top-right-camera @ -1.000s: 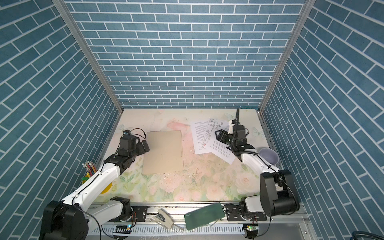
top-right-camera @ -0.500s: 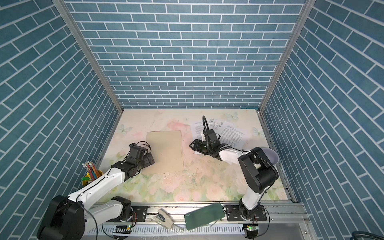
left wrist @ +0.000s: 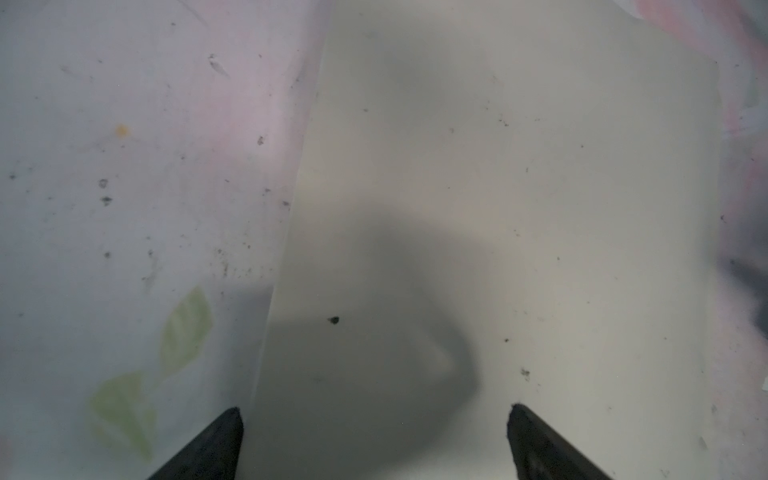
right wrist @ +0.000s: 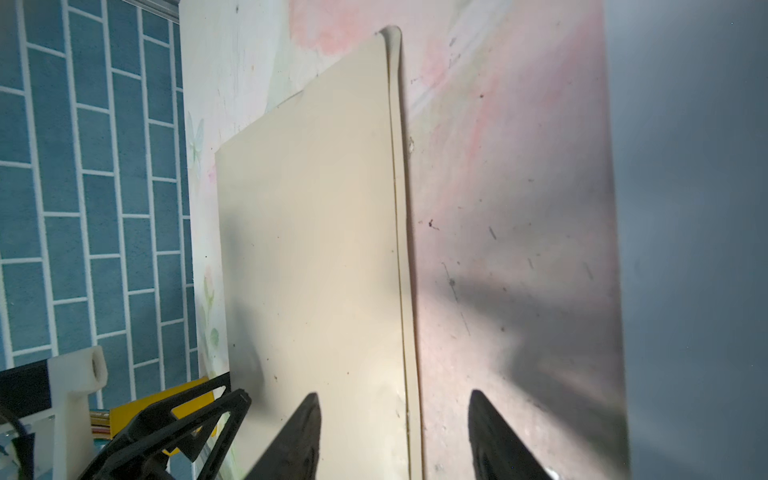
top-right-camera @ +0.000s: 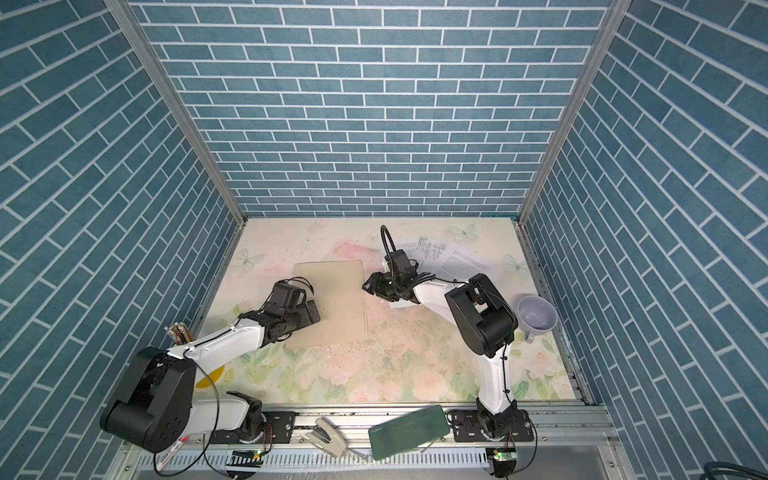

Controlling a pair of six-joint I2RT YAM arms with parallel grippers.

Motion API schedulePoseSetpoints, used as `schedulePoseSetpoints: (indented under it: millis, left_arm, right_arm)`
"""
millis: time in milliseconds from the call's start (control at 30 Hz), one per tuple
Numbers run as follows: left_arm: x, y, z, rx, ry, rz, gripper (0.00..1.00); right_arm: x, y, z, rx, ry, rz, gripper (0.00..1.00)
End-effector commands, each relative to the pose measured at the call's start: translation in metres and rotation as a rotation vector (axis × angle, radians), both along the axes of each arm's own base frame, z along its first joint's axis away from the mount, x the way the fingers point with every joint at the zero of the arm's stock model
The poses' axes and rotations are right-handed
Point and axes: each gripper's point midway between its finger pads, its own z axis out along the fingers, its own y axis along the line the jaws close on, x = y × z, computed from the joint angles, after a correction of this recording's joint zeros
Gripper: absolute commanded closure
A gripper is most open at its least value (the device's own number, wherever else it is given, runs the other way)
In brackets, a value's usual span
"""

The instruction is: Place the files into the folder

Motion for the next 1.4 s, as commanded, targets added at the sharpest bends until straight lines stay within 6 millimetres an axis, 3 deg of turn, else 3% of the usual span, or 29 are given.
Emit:
schedulePoseSetpoints:
  millis: [0,167,433,467,833,867,933,1167,1200,1367]
  left_arm:
    - [0.012,-0.013,0.005,-0.029,-0.026,-0.033,0.00]
    - [0.023,-0.022,0.004,-0.037,-0.022,-0.053,0.00]
    - [0.043,-0.037,-0.002,-0.064,-0.026,-0.082,0.00]
    - [0.055,-0.042,0.006,-0.071,-0.052,-0.090,0.00]
    - [0.112,-0.071,0.006,-0.093,-0.064,-0.141,0.00]
    - [0.117,-0.073,0.007,-0.094,-0.067,-0.143,0.00]
    - [0.123,-0.075,0.008,-0.093,-0.065,-0.145,0.00]
    - [0.114,-0.057,0.014,-0.018,-0.032,-0.098,0.01]
    - [0.112,-0.055,0.016,-0.012,-0.037,-0.093,0.00]
    - [0.100,-0.049,0.019,-0.005,-0.024,-0.085,0.00]
  right_arm:
    - [-0.001,0.005,-0.007,-0.021,0.029,0.038,0.44]
    - [0.007,0.001,-0.022,-0.051,0.048,0.026,0.45]
    - [0.028,-0.003,-0.025,-0.021,0.071,0.014,0.45]
    - [0.032,-0.006,-0.025,-0.016,0.073,0.005,0.46]
    - [0.077,-0.020,-0.004,0.072,0.052,-0.023,0.48]
    - [0.078,-0.020,-0.014,0.062,0.069,-0.023,0.47]
    - [0.082,-0.023,-0.014,0.055,0.069,-0.028,0.46]
    - [0.085,-0.032,-0.010,0.010,0.056,-0.046,0.40]
    - [0.085,-0.034,0.004,0.015,0.030,-0.049,0.39]
    - [0.079,-0.049,0.014,-0.034,-0.008,-0.084,0.37]
